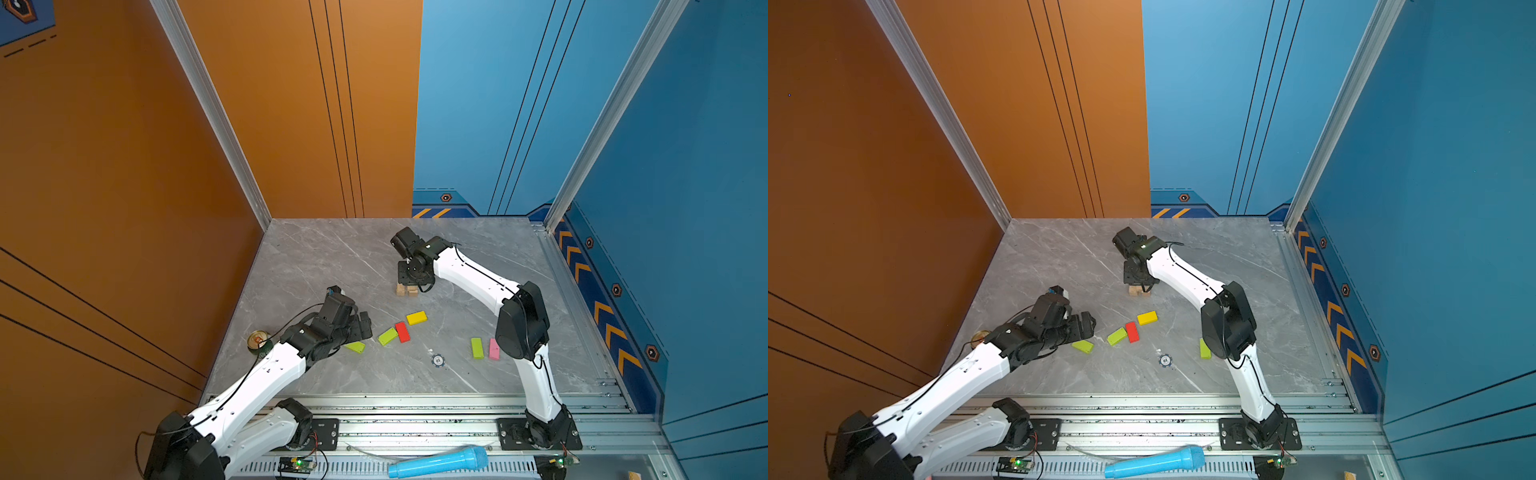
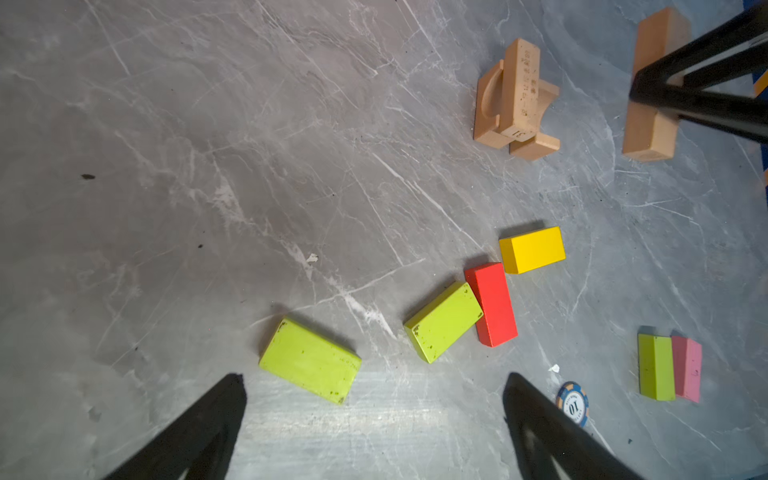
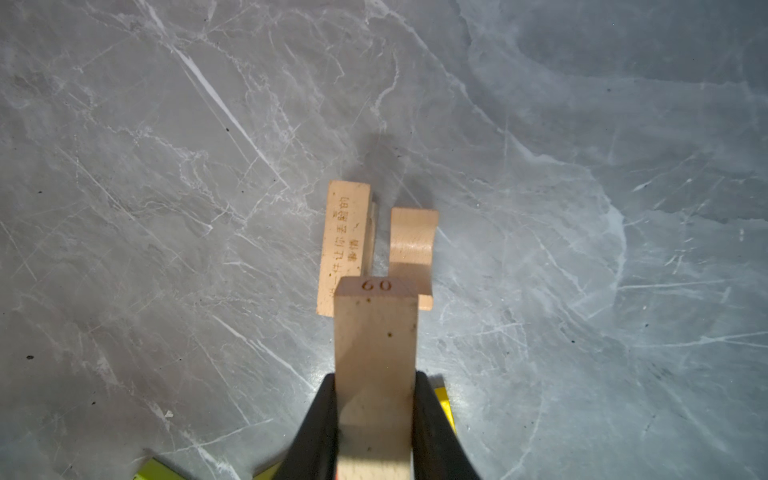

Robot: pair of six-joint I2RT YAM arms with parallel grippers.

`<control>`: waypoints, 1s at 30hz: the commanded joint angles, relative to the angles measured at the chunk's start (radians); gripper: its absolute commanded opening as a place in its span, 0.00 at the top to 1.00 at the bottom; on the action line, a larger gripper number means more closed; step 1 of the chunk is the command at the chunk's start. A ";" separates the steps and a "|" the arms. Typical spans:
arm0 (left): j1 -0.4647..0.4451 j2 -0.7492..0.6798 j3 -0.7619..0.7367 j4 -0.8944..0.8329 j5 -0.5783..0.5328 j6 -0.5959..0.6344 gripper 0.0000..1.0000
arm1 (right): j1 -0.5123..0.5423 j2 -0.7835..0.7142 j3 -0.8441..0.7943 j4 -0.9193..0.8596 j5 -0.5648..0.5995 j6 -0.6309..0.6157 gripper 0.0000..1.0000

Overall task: Build the wood block tower
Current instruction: 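Lower plank 60 beside plank 31 with the right gripper while the left arm draws back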

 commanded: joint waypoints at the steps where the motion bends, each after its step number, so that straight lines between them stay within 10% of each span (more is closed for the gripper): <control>1: 0.004 0.040 0.050 0.046 0.029 0.032 0.02 | 0.003 0.040 0.014 -0.014 -0.013 -0.033 0.74; 30: 0.012 0.135 0.079 0.087 0.042 0.037 0.02 | -0.069 0.161 0.094 -0.015 -0.063 -0.054 0.73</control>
